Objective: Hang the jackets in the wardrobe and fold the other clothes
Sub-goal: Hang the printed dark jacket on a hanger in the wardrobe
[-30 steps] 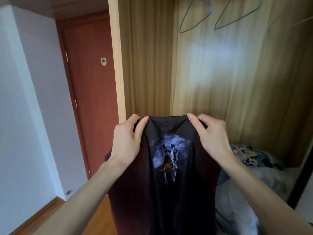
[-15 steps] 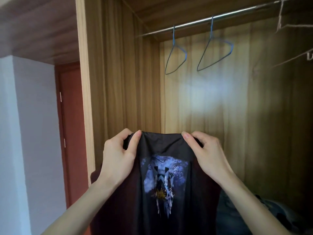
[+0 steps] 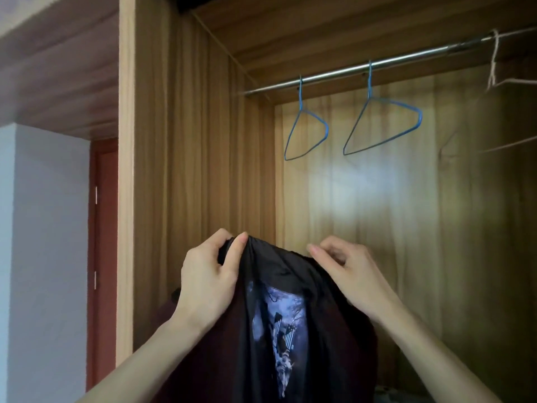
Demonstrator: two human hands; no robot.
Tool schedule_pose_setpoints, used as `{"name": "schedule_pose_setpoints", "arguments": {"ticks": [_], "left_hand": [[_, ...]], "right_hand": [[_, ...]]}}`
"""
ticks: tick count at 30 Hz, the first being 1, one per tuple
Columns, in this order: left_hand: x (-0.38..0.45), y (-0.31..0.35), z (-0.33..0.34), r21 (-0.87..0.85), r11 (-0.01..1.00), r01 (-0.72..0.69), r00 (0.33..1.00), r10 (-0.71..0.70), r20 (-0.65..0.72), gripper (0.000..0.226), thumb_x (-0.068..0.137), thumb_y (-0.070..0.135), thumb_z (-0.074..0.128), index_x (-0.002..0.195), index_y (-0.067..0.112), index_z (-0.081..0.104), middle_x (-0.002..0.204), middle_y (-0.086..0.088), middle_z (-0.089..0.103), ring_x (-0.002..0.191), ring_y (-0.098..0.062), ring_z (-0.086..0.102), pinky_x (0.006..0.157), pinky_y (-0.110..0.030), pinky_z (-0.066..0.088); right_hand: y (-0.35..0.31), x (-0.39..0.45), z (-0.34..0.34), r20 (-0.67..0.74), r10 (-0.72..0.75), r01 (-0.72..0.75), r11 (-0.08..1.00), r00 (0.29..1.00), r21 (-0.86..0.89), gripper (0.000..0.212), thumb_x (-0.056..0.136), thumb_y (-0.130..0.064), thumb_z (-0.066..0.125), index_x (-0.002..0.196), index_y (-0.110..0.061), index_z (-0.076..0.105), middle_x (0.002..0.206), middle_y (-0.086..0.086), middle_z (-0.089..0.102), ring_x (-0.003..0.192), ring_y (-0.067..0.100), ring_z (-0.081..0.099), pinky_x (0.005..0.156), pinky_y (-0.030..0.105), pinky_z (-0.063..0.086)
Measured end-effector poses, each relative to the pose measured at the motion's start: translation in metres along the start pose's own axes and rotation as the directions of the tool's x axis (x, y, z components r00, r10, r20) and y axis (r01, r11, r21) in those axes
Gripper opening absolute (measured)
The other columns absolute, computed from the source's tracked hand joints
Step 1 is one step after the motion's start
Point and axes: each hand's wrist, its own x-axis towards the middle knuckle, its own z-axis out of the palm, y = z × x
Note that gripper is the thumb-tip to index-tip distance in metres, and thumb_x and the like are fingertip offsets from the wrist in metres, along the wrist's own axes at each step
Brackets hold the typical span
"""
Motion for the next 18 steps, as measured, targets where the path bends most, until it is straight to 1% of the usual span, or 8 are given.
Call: {"name": "schedule_pose_setpoints", "arguments": {"ticks": [2,3,7,10,12,14,16,18], "left_hand": [[0.009,-0.004,0.005,0.04,0.999,-0.026,0.999,0.026,0.019,0.042,0.104,0.044,0.057,0.072,0.018,0.054,0.06,-0.005,0.053,0.059,-0.024,0.052,0.062,-0.042,0.046],[0.012,-0.007,0.007,0.068,0.997,-0.042,0.999,0.04,0.03,0.041,0.104,0.044,0.057,0.071,0.019,0.053,0.059,-0.003,0.054,0.057,-0.022,0.052,0.061,-0.039,0.046],[0.02,-0.02,0.013,0.126,0.99,-0.059,0.996,0.049,0.076,0.038,0.104,0.045,0.057,0.074,0.02,0.056,0.058,-0.003,0.057,0.056,-0.023,0.055,0.063,-0.042,0.05],[0.026,-0.027,0.012,0.157,0.986,-0.06,0.994,0.046,0.095,0.039,0.103,0.048,0.055,0.076,0.021,0.058,0.058,-0.004,0.058,0.057,-0.023,0.057,0.065,-0.044,0.052],[0.031,-0.03,0.011,0.168,0.984,-0.066,0.994,0.049,0.101,0.039,0.103,0.049,0.054,0.075,0.022,0.057,0.057,-0.004,0.058,0.055,-0.023,0.055,0.065,-0.043,0.052],[0.035,-0.031,0.01,0.17,0.983,-0.065,0.993,0.047,0.107,0.04,0.104,0.05,0.053,0.075,0.022,0.056,0.057,-0.004,0.057,0.055,-0.023,0.054,0.066,-0.044,0.053],[0.04,-0.033,0.009,0.176,0.983,-0.06,0.993,0.041,0.107,0.041,0.103,0.051,0.053,0.075,0.022,0.057,0.058,-0.002,0.058,0.056,-0.022,0.055,0.067,-0.044,0.053],[0.044,-0.035,0.008,0.177,0.983,-0.053,0.994,0.035,0.103,0.041,0.103,0.051,0.053,0.075,0.021,0.058,0.059,-0.001,0.059,0.058,-0.022,0.057,0.068,-0.043,0.053]], "right_hand": [[-0.002,0.018,-0.003,-0.006,0.009,-0.009,1.0,1.0,-0.017,0.032,0.091,-0.059,0.065,0.082,-0.028,0.066,0.071,0.001,0.068,0.062,0.006,0.065,0.067,0.03,0.055],[-0.004,0.028,-0.005,-0.036,-0.006,0.005,0.999,0.999,-0.04,0.027,0.091,-0.055,0.068,0.081,-0.03,0.066,0.071,0.0,0.068,0.062,0.011,0.067,0.067,0.032,0.056],[-0.018,0.069,-0.007,-0.239,-0.108,0.07,0.984,0.965,-0.164,0.022,0.092,-0.042,0.075,0.08,-0.028,0.063,0.07,-0.005,0.063,0.065,0.014,0.057,0.067,0.028,0.049],[-0.044,0.098,-0.008,-0.333,-0.346,0.226,0.909,0.877,-0.349,0.014,0.096,-0.031,0.072,0.09,-0.023,0.062,0.084,-0.011,0.059,0.075,0.011,0.052,0.072,0.031,0.048],[-0.064,0.121,-0.008,-0.352,-0.5,0.301,0.82,0.792,-0.488,0.011,0.097,-0.024,0.069,0.102,-0.016,0.063,0.103,-0.004,0.058,0.092,0.014,0.05,0.078,0.031,0.044],[-0.085,0.148,-0.009,-0.332,-0.56,0.227,0.705,0.759,-0.672,0.021,0.098,-0.023,0.068,0.114,-0.013,0.061,0.118,0.007,0.054,0.106,0.025,0.05,0.084,0.035,0.042],[-0.103,0.176,-0.011,-0.298,-0.478,0.032,0.568,0.827,-0.822,0.034,0.097,-0.025,0.069,0.125,-0.012,0.056,0.128,0.012,0.051,0.115,0.033,0.049,0.089,0.042,0.041],[-0.117,0.2,-0.012,-0.284,-0.305,-0.118,0.465,0.909,-0.877,0.048,0.093,-0.018,0.072,0.134,-0.011,0.05,0.137,0.017,0.049,0.125,0.038,0.047,0.097,0.048,0.042]]}}
